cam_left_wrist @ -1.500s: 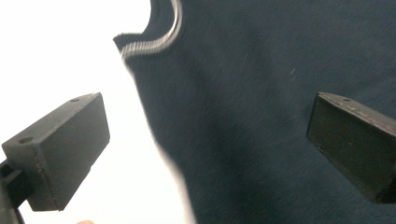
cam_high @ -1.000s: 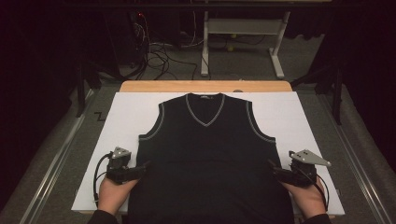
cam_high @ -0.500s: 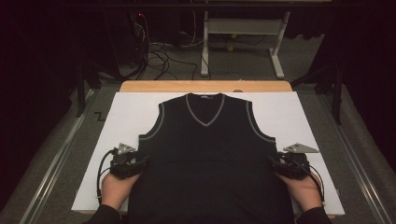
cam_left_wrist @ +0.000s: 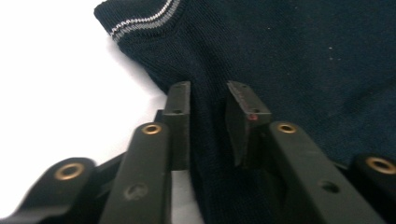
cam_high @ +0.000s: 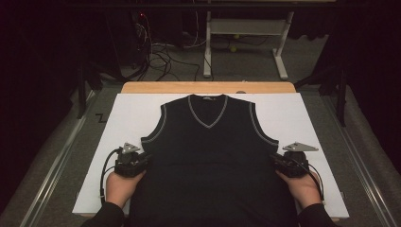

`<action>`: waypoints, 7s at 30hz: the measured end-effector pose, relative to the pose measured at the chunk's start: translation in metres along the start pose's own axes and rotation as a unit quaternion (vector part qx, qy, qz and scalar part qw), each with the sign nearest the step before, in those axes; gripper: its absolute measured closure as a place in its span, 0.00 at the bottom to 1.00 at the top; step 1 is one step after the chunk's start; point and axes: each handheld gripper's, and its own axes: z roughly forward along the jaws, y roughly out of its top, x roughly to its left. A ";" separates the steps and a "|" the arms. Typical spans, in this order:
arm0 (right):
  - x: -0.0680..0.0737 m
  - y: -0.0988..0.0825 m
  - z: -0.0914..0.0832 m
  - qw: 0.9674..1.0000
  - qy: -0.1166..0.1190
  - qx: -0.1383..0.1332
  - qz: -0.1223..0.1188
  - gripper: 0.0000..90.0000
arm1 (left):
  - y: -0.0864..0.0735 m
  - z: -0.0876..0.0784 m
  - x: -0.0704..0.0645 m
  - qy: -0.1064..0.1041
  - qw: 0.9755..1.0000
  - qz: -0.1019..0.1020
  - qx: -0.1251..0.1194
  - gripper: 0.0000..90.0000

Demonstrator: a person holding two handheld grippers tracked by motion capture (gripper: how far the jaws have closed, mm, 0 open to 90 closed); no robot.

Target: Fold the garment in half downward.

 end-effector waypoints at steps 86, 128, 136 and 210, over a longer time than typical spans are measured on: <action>0.013 -0.077 -0.092 0.997 0.022 -0.047 -0.049 0.91 | -0.066 -0.066 -0.020 -0.051 0.997 0.049 -0.001 0.86; -0.019 0.032 -0.015 0.991 0.007 -0.130 -0.005 0.00 | 0.061 -0.012 0.018 -0.044 0.994 0.018 -0.097 0.00; -0.019 0.048 -0.001 0.992 0.016 -0.123 0.000 0.01 | 0.090 0.007 0.022 -0.044 0.995 0.002 -0.094 0.00; -0.013 0.148 0.006 0.986 -0.057 -0.158 -0.023 0.88 | 0.177 0.001 -0.013 0.026 0.989 0.022 -0.141 0.80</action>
